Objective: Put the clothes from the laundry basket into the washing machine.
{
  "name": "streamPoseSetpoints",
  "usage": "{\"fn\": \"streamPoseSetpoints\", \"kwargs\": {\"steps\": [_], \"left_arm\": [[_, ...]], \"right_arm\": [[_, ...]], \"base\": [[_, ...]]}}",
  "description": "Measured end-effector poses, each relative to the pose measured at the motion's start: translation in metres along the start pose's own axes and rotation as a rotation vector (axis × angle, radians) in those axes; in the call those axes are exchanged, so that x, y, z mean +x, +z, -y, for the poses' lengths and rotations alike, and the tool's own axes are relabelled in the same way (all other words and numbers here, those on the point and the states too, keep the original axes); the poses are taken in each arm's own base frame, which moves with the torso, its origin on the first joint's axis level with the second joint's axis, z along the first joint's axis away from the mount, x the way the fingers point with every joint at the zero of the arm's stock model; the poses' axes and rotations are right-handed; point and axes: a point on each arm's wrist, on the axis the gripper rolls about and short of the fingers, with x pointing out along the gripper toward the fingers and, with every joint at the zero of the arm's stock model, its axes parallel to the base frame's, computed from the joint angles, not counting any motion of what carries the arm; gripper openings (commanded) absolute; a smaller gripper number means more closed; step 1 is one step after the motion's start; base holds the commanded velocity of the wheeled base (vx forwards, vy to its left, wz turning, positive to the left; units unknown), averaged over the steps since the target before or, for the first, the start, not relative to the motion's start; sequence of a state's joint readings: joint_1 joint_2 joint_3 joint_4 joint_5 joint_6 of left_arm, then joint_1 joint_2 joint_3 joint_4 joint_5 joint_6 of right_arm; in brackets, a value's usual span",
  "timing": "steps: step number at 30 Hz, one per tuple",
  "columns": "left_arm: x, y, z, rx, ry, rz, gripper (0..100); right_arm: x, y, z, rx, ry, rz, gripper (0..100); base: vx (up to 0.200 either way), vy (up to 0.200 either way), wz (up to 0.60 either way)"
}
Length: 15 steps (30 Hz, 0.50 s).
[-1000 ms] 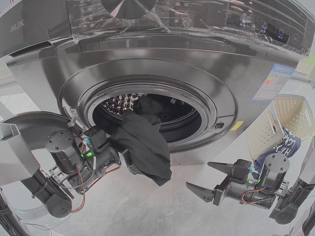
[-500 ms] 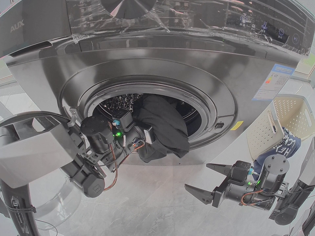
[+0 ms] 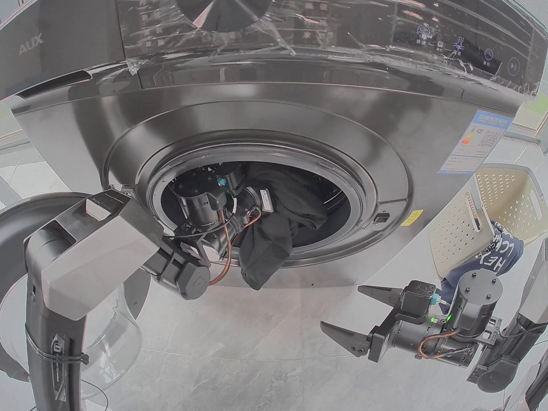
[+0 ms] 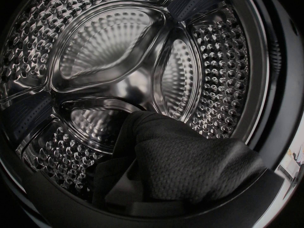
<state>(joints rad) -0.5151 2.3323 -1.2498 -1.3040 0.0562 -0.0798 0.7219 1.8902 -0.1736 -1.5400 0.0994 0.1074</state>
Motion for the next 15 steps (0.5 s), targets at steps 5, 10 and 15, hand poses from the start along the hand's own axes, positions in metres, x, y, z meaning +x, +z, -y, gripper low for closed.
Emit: {"fn": "streamPoseSetpoints", "kwargs": {"steps": [5,10,15], "left_arm": [[0.025,0.006,-0.007,-0.003,0.047,0.042,0],[0.045,0.017,-0.015,-0.037,0.111,0.104,0],[0.051,0.015,-0.019,-0.074,0.136,0.118,100]], "right_arm": [[0.000,0.000,0.000,0.000,0.000,-0.002,100],[0.000,0.000,0.000,0.000,-0.001,-0.002,100],[0.001,0.000,0.000,0.000,-0.001,-0.001,100]], "base": [[0.000,0.000,0.00],[0.000,0.000,0.00],[0.000,0.000,0.00]]}}
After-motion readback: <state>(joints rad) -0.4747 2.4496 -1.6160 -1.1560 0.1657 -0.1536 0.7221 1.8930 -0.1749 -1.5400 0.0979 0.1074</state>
